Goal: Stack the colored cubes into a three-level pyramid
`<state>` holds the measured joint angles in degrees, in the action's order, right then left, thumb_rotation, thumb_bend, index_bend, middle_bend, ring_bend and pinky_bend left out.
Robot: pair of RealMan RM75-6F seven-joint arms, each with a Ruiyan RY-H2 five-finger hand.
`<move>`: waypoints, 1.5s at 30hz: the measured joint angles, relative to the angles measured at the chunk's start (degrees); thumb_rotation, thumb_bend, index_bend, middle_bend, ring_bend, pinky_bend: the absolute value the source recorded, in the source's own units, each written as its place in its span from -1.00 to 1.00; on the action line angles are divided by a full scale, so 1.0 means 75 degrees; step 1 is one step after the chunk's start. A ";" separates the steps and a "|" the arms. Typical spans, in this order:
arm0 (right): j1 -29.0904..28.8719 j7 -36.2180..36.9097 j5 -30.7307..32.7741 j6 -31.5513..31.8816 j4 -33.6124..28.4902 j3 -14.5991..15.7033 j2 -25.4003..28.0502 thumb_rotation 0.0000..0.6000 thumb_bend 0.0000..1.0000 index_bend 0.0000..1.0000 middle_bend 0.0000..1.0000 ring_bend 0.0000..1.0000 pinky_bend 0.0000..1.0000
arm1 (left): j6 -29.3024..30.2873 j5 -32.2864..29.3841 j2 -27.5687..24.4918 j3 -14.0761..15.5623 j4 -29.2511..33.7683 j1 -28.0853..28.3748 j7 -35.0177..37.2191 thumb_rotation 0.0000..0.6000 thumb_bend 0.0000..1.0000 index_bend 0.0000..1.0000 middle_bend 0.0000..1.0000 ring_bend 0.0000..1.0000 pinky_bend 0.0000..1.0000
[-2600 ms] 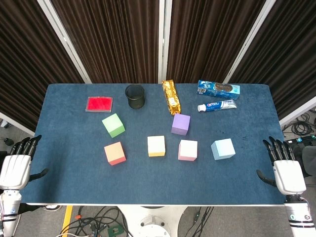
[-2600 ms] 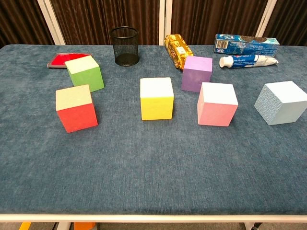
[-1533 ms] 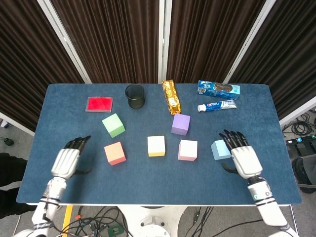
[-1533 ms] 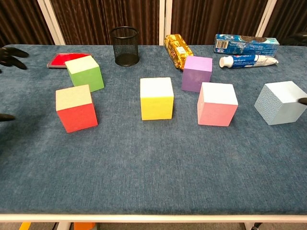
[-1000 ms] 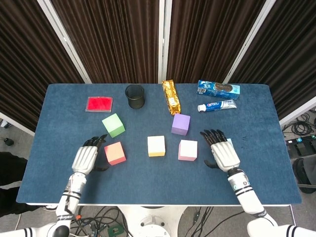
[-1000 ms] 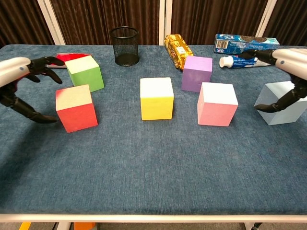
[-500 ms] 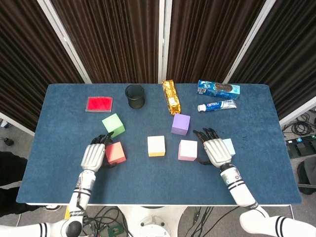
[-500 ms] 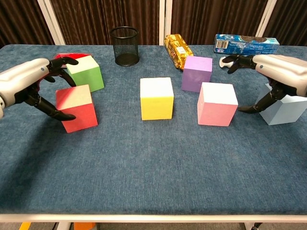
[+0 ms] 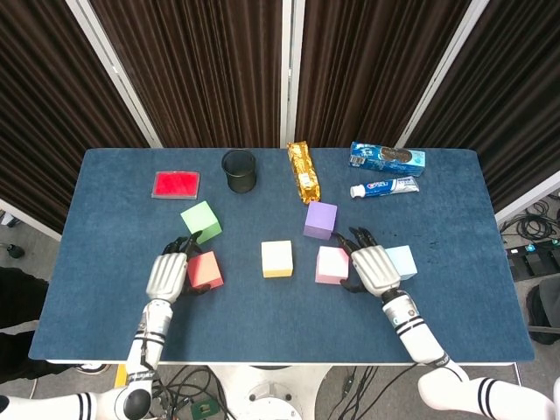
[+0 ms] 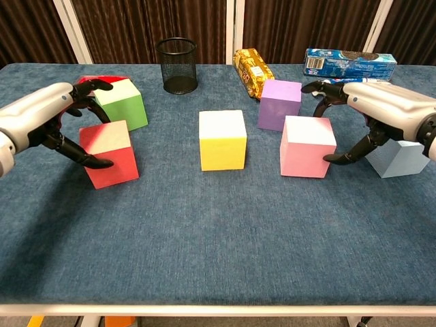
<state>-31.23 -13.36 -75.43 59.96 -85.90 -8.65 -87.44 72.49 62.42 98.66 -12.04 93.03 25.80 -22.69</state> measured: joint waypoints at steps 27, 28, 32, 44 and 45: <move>-0.0399 0.0794 -0.0397 -0.0050 -0.0440 -0.0302 0.1216 1.00 -0.55 -1.00 -0.10 -1.00 -1.00 | 0.0130 -0.0323 0.0214 -0.0142 -0.0204 -0.0004 0.0100 1.00 -0.80 -0.85 -0.05 -0.73 -0.63; -0.0413 0.0833 -0.0417 -0.0075 -0.0412 -0.0278 0.1200 1.00 -0.54 -1.00 -0.10 -1.00 -1.00 | 0.0155 -0.0264 0.0212 -0.0141 -0.0201 -0.0001 0.0112 1.00 -0.78 -0.84 -0.02 -0.72 -0.62; -0.0499 0.1096 -0.0534 -0.0177 -0.0206 -0.0207 0.1089 1.00 -0.54 -1.00 -0.10 -1.00 -1.00 | 0.0183 0.0069 0.0168 -0.0112 -0.0205 0.0046 0.0219 1.00 -0.75 -0.83 0.00 -0.69 -0.56; -0.0855 0.1848 -0.0932 -0.0389 0.0615 -0.0065 0.0684 1.00 -0.52 -1.00 -0.12 -1.00 -1.00 | -0.0819 0.1223 -0.0231 0.0110 -0.1081 0.0500 0.1851 1.00 -0.75 -0.83 0.03 -0.66 -0.48; -0.0869 0.1928 -0.0976 -0.0380 0.0698 -0.0045 0.0650 1.00 -0.52 -1.00 -0.12 -1.00 -1.00 | -0.0890 0.1373 -0.0262 0.0147 -0.1204 0.0544 0.2079 1.00 -0.75 -0.83 0.03 -0.66 -0.47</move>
<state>-37.75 1.10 -82.75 57.11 -80.67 -8.98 -82.56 65.82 72.72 96.69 -10.94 84.00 29.88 -7.09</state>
